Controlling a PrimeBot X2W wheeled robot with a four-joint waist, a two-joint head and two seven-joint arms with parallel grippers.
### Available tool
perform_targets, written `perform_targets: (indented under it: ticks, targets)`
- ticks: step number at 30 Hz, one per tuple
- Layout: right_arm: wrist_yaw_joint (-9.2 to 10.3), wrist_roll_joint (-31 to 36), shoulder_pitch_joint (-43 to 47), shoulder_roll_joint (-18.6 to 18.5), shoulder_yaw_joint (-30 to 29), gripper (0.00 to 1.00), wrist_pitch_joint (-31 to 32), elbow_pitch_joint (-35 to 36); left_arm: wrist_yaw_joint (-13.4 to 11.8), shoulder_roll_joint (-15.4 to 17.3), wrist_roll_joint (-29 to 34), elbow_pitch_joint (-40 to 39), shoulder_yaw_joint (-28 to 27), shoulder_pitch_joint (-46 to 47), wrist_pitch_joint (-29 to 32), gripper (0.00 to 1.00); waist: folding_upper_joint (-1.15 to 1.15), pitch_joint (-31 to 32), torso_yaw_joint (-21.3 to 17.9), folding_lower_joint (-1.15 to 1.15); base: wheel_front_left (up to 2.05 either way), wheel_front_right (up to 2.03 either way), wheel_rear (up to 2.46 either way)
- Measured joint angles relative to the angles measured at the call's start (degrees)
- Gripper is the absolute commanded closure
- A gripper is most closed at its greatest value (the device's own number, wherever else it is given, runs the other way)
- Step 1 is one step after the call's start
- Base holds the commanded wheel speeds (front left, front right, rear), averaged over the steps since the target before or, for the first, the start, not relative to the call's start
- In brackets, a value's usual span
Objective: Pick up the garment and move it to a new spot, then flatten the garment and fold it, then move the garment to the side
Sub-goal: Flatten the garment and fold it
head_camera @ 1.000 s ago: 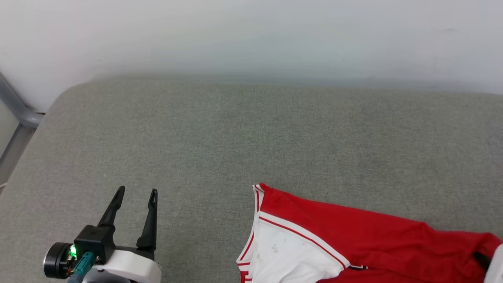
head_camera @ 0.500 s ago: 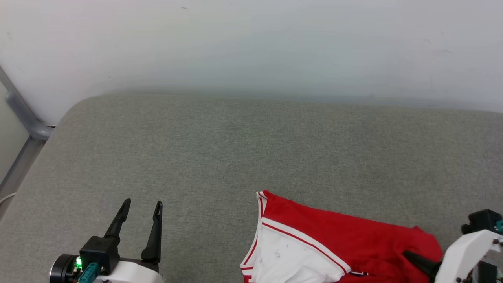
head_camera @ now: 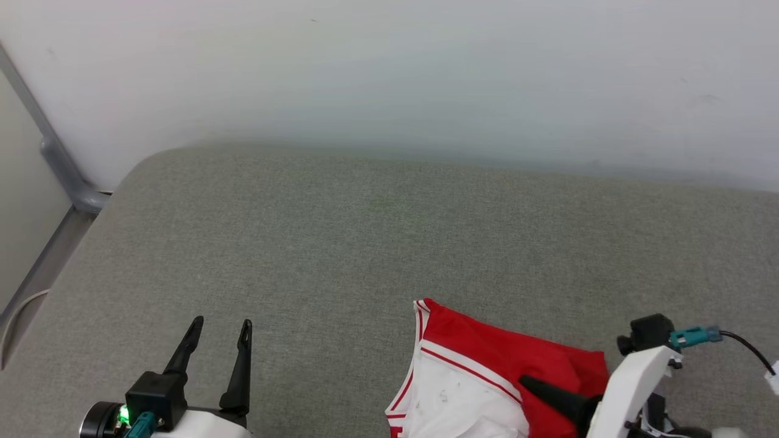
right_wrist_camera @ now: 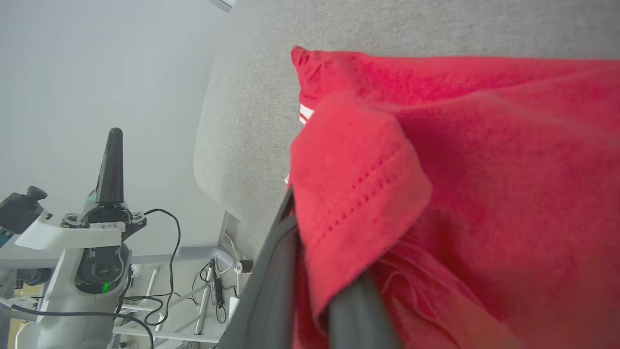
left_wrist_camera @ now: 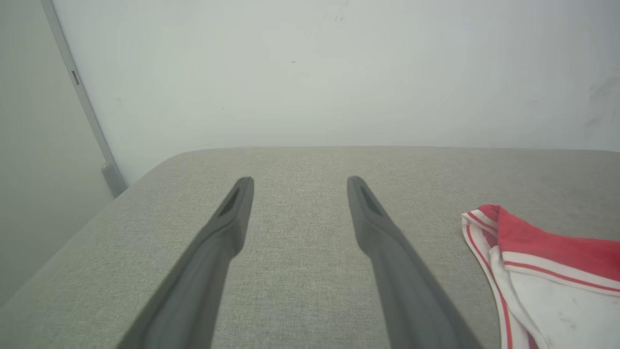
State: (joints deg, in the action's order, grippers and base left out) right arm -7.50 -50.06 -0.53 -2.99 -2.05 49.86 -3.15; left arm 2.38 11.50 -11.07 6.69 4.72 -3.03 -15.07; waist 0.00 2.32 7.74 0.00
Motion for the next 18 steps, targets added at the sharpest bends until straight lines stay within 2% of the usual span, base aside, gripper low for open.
perform_targets:
  ticks: [10, 17, 18]
  targets:
    - [0.0, -5.49, -6.17, 0.02, 12.57, 1.0, -13.99, -13.37, 0.14, -0.29, 0.19, 0.36, -0.25, -0.06, 0.0, 0.0, 0.0, -0.08, 2.71, 0.0, 0.0, 0.0, 0.0]
    - [0.0, -4.12, -12.57, 0.04, 16.18, 1.0, -24.05, -25.19, 0.25, -0.85, 0.27, 0.7, -0.09, -0.06, 0.0, 0.0, 0.0, -0.76, 4.27, 0.0, 0.0, 0.0, 0.0]
    - [0.0, -3.21, -13.54, 0.04, 16.27, 0.79, -25.51, -27.28, 0.26, -0.9, 0.29, 0.73, -0.1, -0.06, 0.0, 0.0, 0.0, -0.9, 4.41, 0.0, 0.0, 0.0, 0.0]
